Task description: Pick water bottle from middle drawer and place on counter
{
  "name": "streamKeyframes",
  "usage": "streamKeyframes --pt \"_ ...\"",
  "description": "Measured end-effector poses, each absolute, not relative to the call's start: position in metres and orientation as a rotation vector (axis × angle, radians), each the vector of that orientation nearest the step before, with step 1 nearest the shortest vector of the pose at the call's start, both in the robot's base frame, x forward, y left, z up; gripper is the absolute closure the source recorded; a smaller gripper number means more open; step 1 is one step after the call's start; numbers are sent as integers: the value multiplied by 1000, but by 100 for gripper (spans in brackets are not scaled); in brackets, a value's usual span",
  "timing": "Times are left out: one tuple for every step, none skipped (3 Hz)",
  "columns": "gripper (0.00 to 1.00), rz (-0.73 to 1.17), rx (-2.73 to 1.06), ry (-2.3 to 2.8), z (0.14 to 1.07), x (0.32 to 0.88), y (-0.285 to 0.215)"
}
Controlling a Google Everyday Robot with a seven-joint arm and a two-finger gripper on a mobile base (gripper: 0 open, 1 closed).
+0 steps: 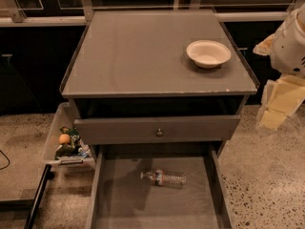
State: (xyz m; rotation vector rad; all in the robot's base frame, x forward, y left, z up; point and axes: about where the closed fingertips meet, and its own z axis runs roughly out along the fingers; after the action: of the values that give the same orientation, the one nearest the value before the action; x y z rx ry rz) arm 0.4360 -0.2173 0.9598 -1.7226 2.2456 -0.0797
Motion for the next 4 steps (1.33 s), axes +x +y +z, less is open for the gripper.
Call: streamKeyframes --pt "0 -80 -1747 2245 929 431 -216" --pt "0 -63 -1778 2207 890 427 -212" --pt "0 -48 -1813 2177 841 429 -207" --pt "0 -48 -1813 2177 841 429 -207"
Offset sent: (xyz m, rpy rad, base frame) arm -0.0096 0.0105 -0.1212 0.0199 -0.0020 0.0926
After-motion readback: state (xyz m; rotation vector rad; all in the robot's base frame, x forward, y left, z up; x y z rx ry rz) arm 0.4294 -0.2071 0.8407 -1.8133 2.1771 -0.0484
